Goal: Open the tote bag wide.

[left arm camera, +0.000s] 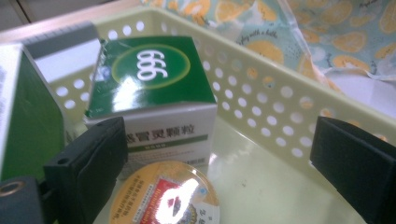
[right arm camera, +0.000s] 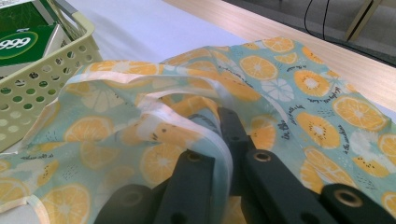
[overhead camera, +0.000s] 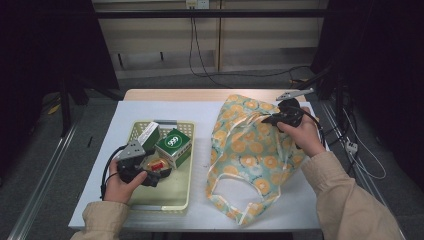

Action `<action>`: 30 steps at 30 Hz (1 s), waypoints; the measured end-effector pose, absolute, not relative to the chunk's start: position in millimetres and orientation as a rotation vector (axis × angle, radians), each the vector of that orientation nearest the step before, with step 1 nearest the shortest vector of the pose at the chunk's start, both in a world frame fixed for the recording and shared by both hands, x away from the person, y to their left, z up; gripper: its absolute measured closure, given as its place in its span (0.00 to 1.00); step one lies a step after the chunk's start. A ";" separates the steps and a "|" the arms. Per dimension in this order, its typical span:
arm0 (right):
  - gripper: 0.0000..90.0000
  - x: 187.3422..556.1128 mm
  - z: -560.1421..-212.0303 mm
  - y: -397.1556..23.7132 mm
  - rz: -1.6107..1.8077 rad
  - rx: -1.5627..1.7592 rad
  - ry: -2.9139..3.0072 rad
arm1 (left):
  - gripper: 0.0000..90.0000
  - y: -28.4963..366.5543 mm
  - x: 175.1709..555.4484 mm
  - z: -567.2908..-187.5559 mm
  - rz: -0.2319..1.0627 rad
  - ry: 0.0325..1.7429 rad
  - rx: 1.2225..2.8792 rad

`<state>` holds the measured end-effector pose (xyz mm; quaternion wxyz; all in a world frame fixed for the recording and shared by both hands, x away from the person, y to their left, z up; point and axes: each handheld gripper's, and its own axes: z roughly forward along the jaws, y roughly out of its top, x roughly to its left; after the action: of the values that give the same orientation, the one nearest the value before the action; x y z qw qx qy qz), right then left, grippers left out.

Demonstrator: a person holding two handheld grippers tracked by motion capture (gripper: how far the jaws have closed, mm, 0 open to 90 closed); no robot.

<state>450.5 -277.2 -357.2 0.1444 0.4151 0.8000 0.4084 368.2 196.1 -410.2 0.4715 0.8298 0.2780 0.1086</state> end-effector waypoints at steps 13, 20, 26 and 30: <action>1.00 448.5 -358.3 -278.7 1.177 1.191 2.312 | 0.05 188.3 368.3 -409.6 0.264 0.672 2.074; 1.00 447.9 -359.9 -277.4 1.170 1.191 2.319 | 0.05 179.4 370.4 -415.7 0.233 0.682 2.134; 1.00 447.3 -359.3 -276.2 1.170 1.182 2.328 | 0.06 184.1 377.9 -423.8 0.198 0.780 2.119; 1.00 447.4 -359.5 -276.6 1.173 1.181 2.332 | 0.09 182.6 380.1 -426.4 0.210 0.773 2.165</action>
<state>447.4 -276.6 -359.5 0.1376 0.4084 0.8062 0.4053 380.1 182.6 -426.4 0.4046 0.8577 0.3063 0.0831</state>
